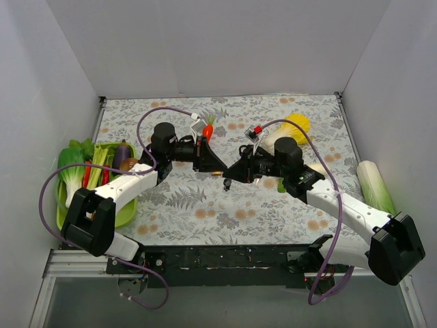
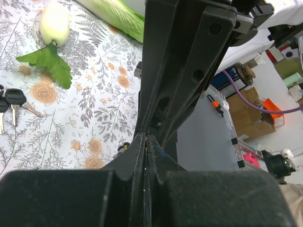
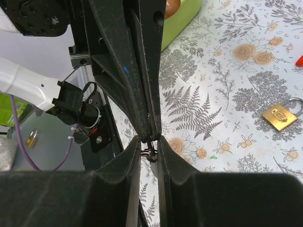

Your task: Unlock with the key

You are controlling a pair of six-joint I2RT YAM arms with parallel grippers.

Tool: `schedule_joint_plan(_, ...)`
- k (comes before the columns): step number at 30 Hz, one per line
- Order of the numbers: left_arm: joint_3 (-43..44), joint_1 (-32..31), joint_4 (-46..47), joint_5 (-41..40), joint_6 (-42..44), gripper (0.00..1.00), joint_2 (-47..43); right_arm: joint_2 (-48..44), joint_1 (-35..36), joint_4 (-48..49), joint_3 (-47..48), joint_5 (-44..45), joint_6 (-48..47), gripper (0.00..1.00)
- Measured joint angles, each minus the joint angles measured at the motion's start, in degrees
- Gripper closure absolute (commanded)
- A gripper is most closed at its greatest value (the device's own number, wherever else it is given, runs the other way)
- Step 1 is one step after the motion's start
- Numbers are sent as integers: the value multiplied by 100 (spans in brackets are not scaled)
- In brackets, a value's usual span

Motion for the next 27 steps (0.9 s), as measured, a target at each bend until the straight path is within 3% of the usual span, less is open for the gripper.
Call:
schedule_joint_plan(4,59,-2,-52,192,50,100,0,-87,-28,284,-170,-192,205,99)
schedule_joint_plan(12,74,0,249,413,-173,43,0,-122,-63,802,-415,-697,601,99)
schedule_joint_plan(14,72,-2,374,437,-280,36,0,-133,-63,844,-437,-758,660,99)
schedule_joint_plan(15,72,-2,413,439,-321,26,0,-142,-63,861,-446,-774,682,99)
schedule_joint_plan(22,17,-2,763,278,-560,22,-4,-238,-63,949,-514,-761,704,99)
schedule_joint_plan(27,20,-2,533,-105,-424,27,-17,-299,-63,938,-695,-619,702,99)
